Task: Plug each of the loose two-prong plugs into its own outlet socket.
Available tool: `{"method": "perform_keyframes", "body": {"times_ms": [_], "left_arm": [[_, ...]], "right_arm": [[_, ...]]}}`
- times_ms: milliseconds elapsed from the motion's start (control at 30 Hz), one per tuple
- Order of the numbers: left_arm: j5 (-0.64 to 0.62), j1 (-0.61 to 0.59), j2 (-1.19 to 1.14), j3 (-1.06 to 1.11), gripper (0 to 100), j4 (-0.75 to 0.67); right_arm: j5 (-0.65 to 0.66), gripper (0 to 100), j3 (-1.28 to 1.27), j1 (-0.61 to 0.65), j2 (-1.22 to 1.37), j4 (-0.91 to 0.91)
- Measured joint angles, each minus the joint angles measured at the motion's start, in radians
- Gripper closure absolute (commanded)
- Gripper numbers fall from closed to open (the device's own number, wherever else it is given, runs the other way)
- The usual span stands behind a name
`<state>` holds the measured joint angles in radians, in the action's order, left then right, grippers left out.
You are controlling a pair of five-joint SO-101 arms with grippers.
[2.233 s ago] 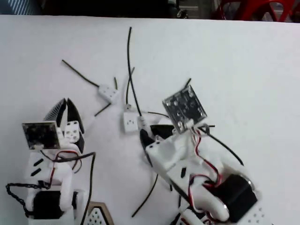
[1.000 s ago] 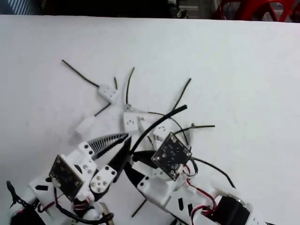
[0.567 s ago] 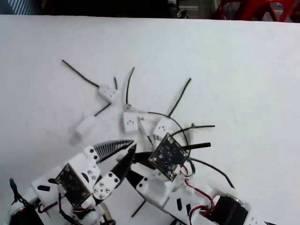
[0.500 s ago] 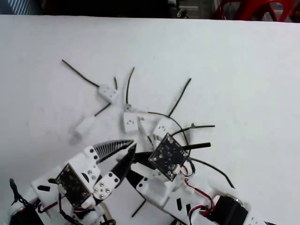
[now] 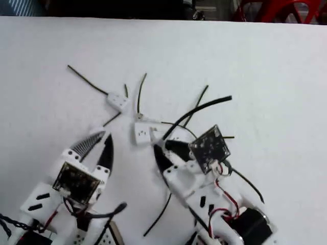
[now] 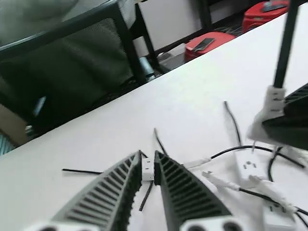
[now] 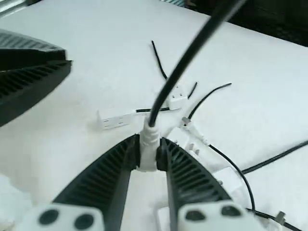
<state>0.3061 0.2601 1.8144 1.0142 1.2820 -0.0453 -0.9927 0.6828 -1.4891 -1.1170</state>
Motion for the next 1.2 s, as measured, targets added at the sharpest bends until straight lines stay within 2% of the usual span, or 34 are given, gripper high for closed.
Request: {"method": "perform_keyframes", "body": {"times_ms": [167, 333, 533, 633, 767, 933, 1200], "left_arm": [[0.037, -0.124, -0.012, 0.028, 93, -0.031], [0.038, -0.146, -0.333, 0.0, 91, -0.054], [0.032, -0.146, -0.652, -0.068, 69, -0.061], [-0.058, -0.146, -0.799, -0.095, 62, -0.061], [-0.224, -0.14, -0.979, -0.144, 62, -0.061], [-0.359, -0.066, -1.178, -0.187, 63, -0.101], [-0.437, -0.048, -1.476, -0.19, 74, -0.339]], "right_arm": [[0.0, 98.1, -0.1, -0.127, 0.187, 0.155], [-0.009, 98.1, -0.11, -0.218, 0.359, 0.29], [-0.101, 98.1, -0.11, -0.311, 0.502, 0.382], [-0.152, 98.1, -0.11, -0.359, 0.557, 0.425], [-0.203, 98.1, -0.11, -0.436, 0.62, 0.471], [-0.236, 98.1, -0.152, -0.476, 0.667, 0.523], [-0.241, 98.1, -0.221, -0.47, 0.672, 0.638]]}}
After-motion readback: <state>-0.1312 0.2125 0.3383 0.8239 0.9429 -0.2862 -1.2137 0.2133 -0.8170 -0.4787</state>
